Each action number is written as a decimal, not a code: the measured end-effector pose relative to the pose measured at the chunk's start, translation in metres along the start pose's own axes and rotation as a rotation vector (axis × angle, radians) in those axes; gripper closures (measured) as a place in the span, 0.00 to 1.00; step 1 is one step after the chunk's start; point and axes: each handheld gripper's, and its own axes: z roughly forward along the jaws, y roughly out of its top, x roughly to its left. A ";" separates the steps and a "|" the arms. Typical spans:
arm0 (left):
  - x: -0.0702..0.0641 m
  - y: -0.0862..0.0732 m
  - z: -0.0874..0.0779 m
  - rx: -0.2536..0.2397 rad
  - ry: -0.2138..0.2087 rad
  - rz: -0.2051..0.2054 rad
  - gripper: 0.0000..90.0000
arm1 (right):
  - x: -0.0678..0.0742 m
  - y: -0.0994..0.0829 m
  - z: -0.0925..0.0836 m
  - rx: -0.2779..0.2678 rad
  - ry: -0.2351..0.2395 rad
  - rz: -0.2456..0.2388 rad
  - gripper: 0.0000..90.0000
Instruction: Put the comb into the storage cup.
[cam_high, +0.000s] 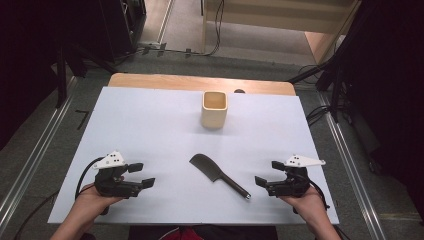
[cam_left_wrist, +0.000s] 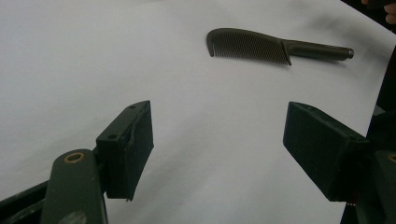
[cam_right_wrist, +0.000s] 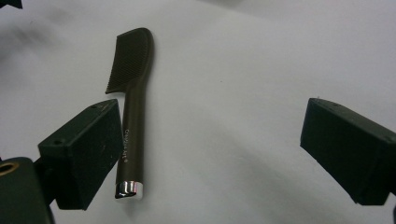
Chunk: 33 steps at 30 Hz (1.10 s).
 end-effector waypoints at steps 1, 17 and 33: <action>0.000 0.000 0.000 0.002 -0.002 -0.001 0.28 | 0.000 0.000 0.000 -0.001 -0.001 0.000 0.05; 0.000 0.000 0.000 0.023 -0.002 0.003 0.28 | 0.000 0.001 0.001 -0.004 -0.010 -0.004 0.13; 0.001 0.001 0.001 0.028 -0.004 -0.006 0.29 | -0.002 0.001 0.000 -0.008 -0.020 0.002 0.13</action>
